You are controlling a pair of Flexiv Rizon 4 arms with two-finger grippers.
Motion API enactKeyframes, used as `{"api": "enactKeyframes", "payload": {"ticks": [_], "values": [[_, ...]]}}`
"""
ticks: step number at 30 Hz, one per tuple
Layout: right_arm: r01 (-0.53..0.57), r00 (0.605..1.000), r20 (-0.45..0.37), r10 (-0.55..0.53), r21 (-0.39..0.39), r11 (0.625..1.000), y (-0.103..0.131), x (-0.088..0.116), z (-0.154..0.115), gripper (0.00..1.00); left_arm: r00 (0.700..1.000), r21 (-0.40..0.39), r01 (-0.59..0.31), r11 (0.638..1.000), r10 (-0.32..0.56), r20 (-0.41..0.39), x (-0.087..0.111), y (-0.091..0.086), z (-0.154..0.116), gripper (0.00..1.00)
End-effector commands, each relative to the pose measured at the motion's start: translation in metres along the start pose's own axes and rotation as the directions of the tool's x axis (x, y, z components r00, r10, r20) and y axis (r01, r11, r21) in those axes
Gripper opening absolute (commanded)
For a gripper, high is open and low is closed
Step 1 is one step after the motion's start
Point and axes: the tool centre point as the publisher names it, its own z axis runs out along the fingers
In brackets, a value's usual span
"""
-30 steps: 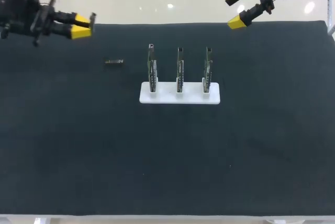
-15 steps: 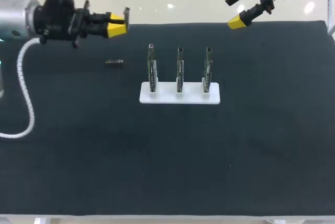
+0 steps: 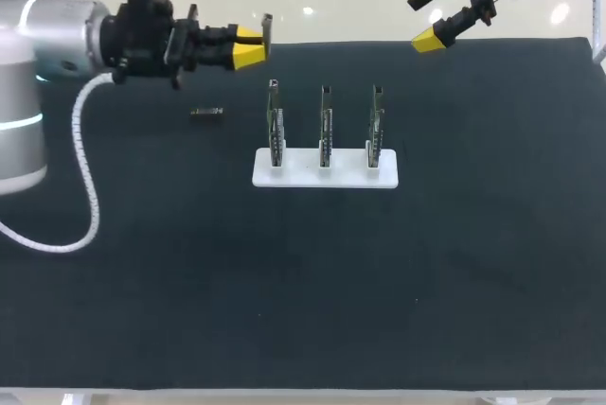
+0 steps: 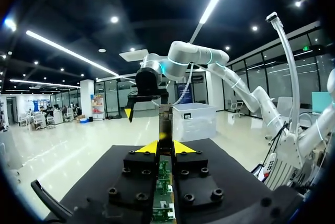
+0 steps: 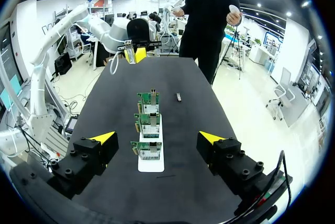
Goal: Pick up the optical module with the left hand, and insert it into the network port with the right hand.
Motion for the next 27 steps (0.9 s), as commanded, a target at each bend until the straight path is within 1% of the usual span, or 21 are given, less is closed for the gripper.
{"api": "enactKeyframes", "payload": {"ticks": [1,7,12,15,27], "values": [[0.001,1.000,0.002,-0.001,0.001,1.000,0.000,0.000,0.000,1.00,1.000,-0.018,0.000,1.000,0.000,0.005,0.002,0.002,0.012,0.00],[0.001,1.000,0.002,-0.001,0.001,1.000,0.000,0.000,0.000,1.00,1.000,-0.044,0.018,0.999,-0.017,0.019,0.004,0.009,0.023,0.00],[0.001,1.000,0.002,-0.001,0.001,1.000,0.000,0.000,0.000,1.00,1.000,-0.051,0.017,0.999,-0.017,0.016,0.011,0.012,0.032,0.00],[0.001,1.000,0.002,-0.001,0.001,1.000,0.000,0.000,0.000,1.00,1.000,-0.030,0.021,0.999,-0.021,0.015,0.011,0.013,0.033,0.00],[0.001,1.000,0.002,-0.001,0.001,1.000,0.000,0.000,0.000,1.00,1.000,-0.030,0.021,0.999,-0.021,0.015,0.011,0.013,0.033,0.00]]}}
